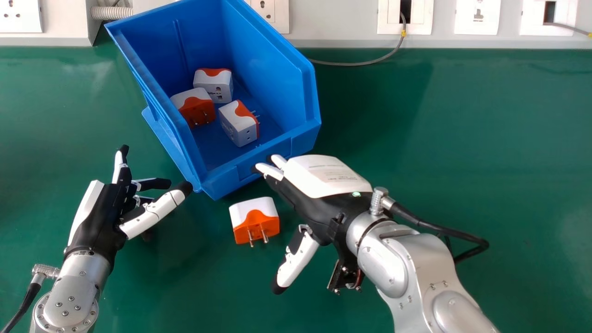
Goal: Pick all objects and put in blue box
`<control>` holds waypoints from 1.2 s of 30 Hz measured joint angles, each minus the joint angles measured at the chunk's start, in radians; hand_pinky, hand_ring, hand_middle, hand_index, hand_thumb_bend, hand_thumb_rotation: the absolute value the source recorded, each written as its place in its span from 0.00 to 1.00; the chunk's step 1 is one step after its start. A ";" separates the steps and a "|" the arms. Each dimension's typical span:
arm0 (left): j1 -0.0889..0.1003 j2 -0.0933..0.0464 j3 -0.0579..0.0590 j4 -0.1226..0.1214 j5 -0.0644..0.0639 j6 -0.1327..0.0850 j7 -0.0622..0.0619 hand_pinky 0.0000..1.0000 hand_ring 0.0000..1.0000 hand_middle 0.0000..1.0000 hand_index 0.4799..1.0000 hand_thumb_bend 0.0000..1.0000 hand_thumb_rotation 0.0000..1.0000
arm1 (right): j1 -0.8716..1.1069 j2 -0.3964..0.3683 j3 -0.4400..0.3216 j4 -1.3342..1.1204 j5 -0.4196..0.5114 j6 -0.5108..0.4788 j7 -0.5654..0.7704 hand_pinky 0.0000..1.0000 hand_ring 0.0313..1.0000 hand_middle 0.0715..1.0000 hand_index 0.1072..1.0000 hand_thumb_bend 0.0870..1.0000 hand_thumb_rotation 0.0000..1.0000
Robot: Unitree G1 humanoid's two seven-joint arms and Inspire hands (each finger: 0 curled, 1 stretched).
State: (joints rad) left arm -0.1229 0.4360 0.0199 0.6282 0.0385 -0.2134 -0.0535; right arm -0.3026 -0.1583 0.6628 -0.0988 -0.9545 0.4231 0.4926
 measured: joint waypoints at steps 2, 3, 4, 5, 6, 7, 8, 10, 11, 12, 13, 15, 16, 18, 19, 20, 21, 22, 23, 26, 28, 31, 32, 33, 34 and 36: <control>0.000 0.000 0.000 0.000 0.000 0.000 0.000 0.56 0.65 0.77 0.68 0.77 0.53 | -0.004 0.004 0.002 0.013 0.002 -0.007 0.000 0.97 0.98 1.00 0.93 0.96 0.19; 0.000 0.000 0.000 0.000 0.000 0.000 0.000 0.56 0.65 0.77 0.68 0.77 0.53 | -0.006 0.004 0.002 0.018 0.004 -0.013 0.000 0.97 0.98 1.00 0.93 0.96 0.18; 0.000 0.000 0.000 0.000 0.000 0.001 0.000 0.56 0.65 0.77 0.68 0.77 0.53 | -0.008 0.004 0.003 0.022 0.006 -0.018 0.000 0.97 0.98 1.00 0.93 0.96 0.18; -0.001 0.000 0.000 0.000 0.000 0.001 0.000 0.57 0.65 0.77 0.68 0.77 0.53 | -0.012 0.004 0.005 0.030 0.007 -0.023 0.001 0.97 0.98 1.00 0.93 0.96 0.17; -0.001 0.000 0.000 0.000 0.000 0.001 0.000 0.57 0.65 0.77 0.68 0.77 0.53 | -0.019 0.004 0.009 0.041 0.008 -0.026 0.002 0.98 0.98 1.00 0.93 0.96 0.17; -0.001 0.000 0.000 0.000 0.000 0.002 0.000 0.57 0.65 0.77 0.68 0.77 0.53 | -0.025 0.004 0.013 0.052 0.008 -0.033 0.003 0.98 0.98 1.00 0.93 0.95 0.17; -0.001 0.000 0.000 0.000 0.000 0.002 0.000 0.57 0.65 0.77 0.68 0.77 0.53 | -0.032 0.004 0.018 0.062 0.008 -0.042 0.002 0.98 0.98 1.00 0.93 0.95 0.17; -0.002 0.000 0.000 0.000 0.000 0.002 0.000 0.57 0.65 0.77 0.68 0.77 0.53 | -0.046 0.006 0.027 0.082 0.008 -0.060 0.001 0.97 0.98 1.00 0.93 0.95 0.16; -0.002 0.000 0.000 0.000 0.000 0.002 0.000 0.57 0.65 0.77 0.68 0.77 0.53 | -0.054 0.006 0.032 0.095 0.008 -0.073 0.000 0.97 0.97 1.00 0.93 0.95 0.16; -0.002 0.000 0.000 0.001 0.000 0.002 0.000 0.57 0.65 0.77 0.68 0.77 0.53 | -0.060 0.006 0.038 0.105 0.008 -0.084 -0.002 0.97 0.97 1.00 0.93 0.95 0.17; -0.003 0.000 0.000 0.001 0.000 0.002 0.000 0.57 0.65 0.77 0.68 0.77 0.53 | -0.064 0.007 0.041 0.113 0.009 -0.095 -0.006 0.96 0.97 1.00 0.93 0.95 0.17; -0.005 0.000 -0.001 0.004 0.000 0.002 0.000 0.57 0.65 0.77 0.68 0.77 0.53 | -0.074 0.007 0.043 0.133 0.011 -0.125 -0.014 0.96 0.97 1.00 0.93 0.95 0.17; -0.005 0.000 -0.001 0.004 0.000 0.002 0.000 0.57 0.65 0.77 0.68 0.77 0.53 | -0.077 0.006 0.043 0.139 0.011 -0.138 -0.017 0.95 0.97 1.00 0.93 0.95 0.17; -0.007 0.000 -0.001 0.006 0.000 0.002 0.000 0.57 0.65 0.77 0.68 0.77 0.53 | -0.080 0.004 0.044 0.143 0.013 -0.163 -0.020 0.95 0.96 0.99 0.93 0.95 0.17; -0.007 0.000 -0.001 0.006 0.000 0.002 0.000 0.57 0.65 0.77 0.68 0.77 0.53 | -0.080 0.004 0.044 0.145 0.013 -0.172 -0.020 0.95 0.96 0.99 0.93 0.95 0.17; -0.008 0.000 -0.002 0.007 0.000 0.002 0.000 0.57 0.65 0.77 0.68 0.77 0.53 | -0.080 0.003 0.045 0.146 0.014 -0.178 -0.020 0.95 0.96 0.99 0.93 0.95 0.17; -0.008 0.000 -0.002 0.007 0.000 0.002 0.000 0.57 0.65 0.77 0.68 0.77 0.53 | -0.080 0.003 0.045 0.147 0.015 -0.182 -0.020 0.95 0.96 0.99 0.93 0.95 0.17; -0.008 0.000 -0.002 0.007 0.000 0.002 0.000 0.57 0.65 0.77 0.68 0.77 0.53 | -0.080 0.003 0.045 0.149 0.015 -0.190 -0.020 0.94 0.96 0.99 0.93 0.95 0.18; -0.008 0.000 -0.002 0.007 0.000 0.002 0.000 0.57 0.65 0.77 0.68 0.77 0.53 | -0.080 0.003 0.045 0.152 0.015 -0.194 -0.019 0.94 0.96 0.99 0.93 0.95 0.18; -0.008 0.001 -0.002 0.007 0.000 0.002 0.000 0.57 0.65 0.77 0.68 0.77 0.53 | -0.082 0.004 0.046 0.162 0.014 -0.196 -0.017 0.93 0.96 0.99 0.93 0.95 0.18; -0.009 0.000 -0.002 0.008 0.000 0.002 0.000 0.57 0.65 0.77 0.68 0.77 0.53 | -0.087 0.004 0.047 0.168 0.012 -0.196 -0.014 0.93 0.96 0.99 0.93 0.95 0.18; -0.010 0.001 -0.002 0.009 0.000 0.002 0.000 0.57 0.66 0.77 0.68 0.77 0.53 | -0.099 0.007 0.059 0.178 0.006 -0.197 -0.014 0.93 0.96 0.99 0.93 0.95 0.18; -0.010 0.001 -0.002 0.009 0.000 0.002 0.000 0.57 0.66 0.77 0.68 0.77 0.53 | -0.102 0.009 0.064 0.179 0.005 -0.199 -0.014 0.94 0.96 0.99 0.93 0.95 0.18; -0.010 0.001 -0.002 0.010 0.000 0.002 0.000 0.57 0.66 0.77 0.68 0.77 0.53 | -0.105 0.011 0.070 0.180 0.002 -0.200 -0.014 0.94 0.96 0.99 0.93 0.96 0.19; -0.010 0.000 -0.002 0.010 0.000 0.002 0.000 0.57 0.66 0.77 0.68 0.77 0.53 | -0.108 0.011 0.075 0.181 -0.001 -0.201 -0.015 0.94 0.96 0.99 0.93 0.96 0.19; -0.010 0.000 -0.002 0.010 0.000 0.002 0.000 0.57 0.66 0.77 0.68 0.77 0.53 | -0.113 0.011 0.083 0.188 -0.003 -0.211 -0.015 0.94 0.96 0.99 0.93 0.96 0.19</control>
State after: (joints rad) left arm -0.1329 0.4365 0.0177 0.6379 0.0384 -0.2118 -0.0538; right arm -0.4155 -0.1471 0.7454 0.0889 -0.9570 0.2126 0.4780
